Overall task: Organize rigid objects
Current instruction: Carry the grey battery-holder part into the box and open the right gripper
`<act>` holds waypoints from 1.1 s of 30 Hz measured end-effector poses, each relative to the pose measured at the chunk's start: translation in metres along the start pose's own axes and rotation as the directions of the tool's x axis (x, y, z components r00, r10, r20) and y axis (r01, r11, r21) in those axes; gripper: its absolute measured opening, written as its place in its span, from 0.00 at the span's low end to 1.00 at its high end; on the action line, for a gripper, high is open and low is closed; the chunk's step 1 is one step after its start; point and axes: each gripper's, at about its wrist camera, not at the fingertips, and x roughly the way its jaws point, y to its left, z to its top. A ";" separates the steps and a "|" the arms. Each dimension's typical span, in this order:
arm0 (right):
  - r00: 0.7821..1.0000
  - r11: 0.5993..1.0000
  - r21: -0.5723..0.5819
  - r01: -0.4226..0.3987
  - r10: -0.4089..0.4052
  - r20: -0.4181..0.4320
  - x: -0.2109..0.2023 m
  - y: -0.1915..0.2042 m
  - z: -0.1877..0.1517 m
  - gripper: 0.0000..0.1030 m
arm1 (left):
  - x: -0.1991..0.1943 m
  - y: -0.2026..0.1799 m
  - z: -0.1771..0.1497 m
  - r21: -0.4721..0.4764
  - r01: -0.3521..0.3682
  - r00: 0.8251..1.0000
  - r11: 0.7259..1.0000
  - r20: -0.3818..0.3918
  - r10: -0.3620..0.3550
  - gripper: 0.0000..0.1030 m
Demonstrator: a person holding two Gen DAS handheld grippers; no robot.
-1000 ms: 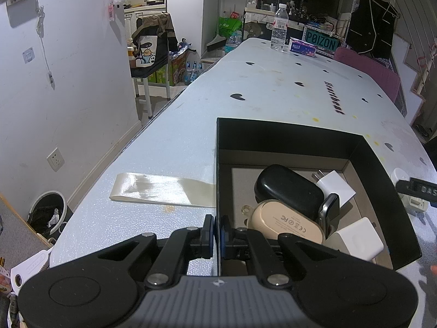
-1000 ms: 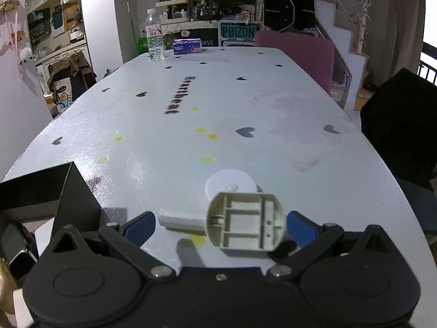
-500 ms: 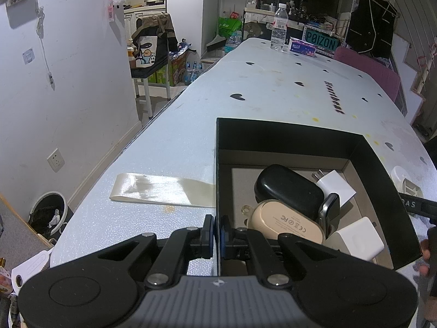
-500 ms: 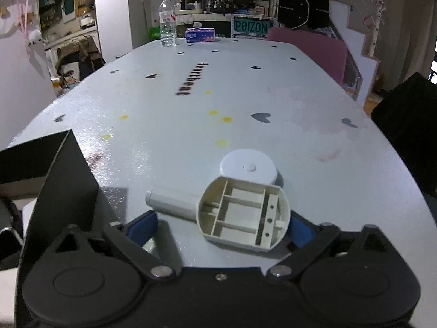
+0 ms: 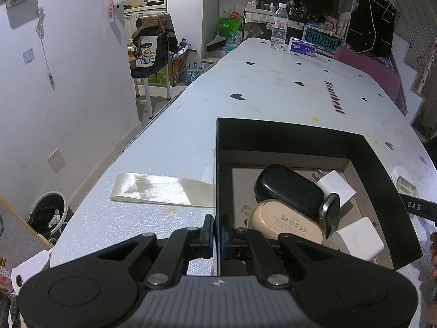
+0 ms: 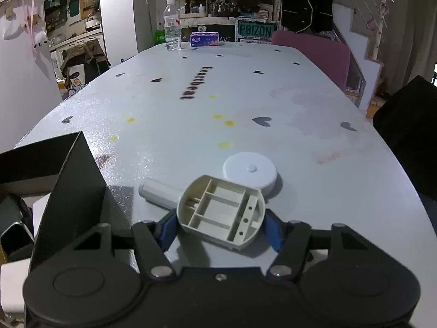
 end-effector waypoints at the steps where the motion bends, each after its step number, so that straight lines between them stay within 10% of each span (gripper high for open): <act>1: 1.000 1.000 -0.001 -0.004 0.004 0.002 -0.001 -0.001 -0.001 0.64 | 0.000 0.000 0.000 0.000 0.000 1.000 1.000 0.000 0.000 0.04; 10: 0.992 0.997 0.071 -0.033 0.024 0.120 -0.038 -0.012 0.009 0.63 | 0.000 0.000 0.000 0.000 0.000 1.000 1.000 0.000 0.000 0.04; 18: 0.960 0.979 -0.058 -0.196 0.203 0.194 -0.088 0.024 0.025 0.63 | 0.000 0.000 0.000 0.001 -0.001 1.000 1.000 0.001 0.001 0.04; 26: 0.909 0.887 -0.227 -0.401 0.417 0.024 -0.082 0.105 0.040 0.64 | 0.000 -0.001 0.000 0.004 -0.004 1.000 1.000 0.003 0.004 0.04; 33: 0.890 0.856 -0.246 -0.456 0.429 -0.156 -0.043 0.164 0.052 0.64 | -0.002 -0.002 0.000 0.007 -0.004 1.000 1.000 0.008 0.004 0.03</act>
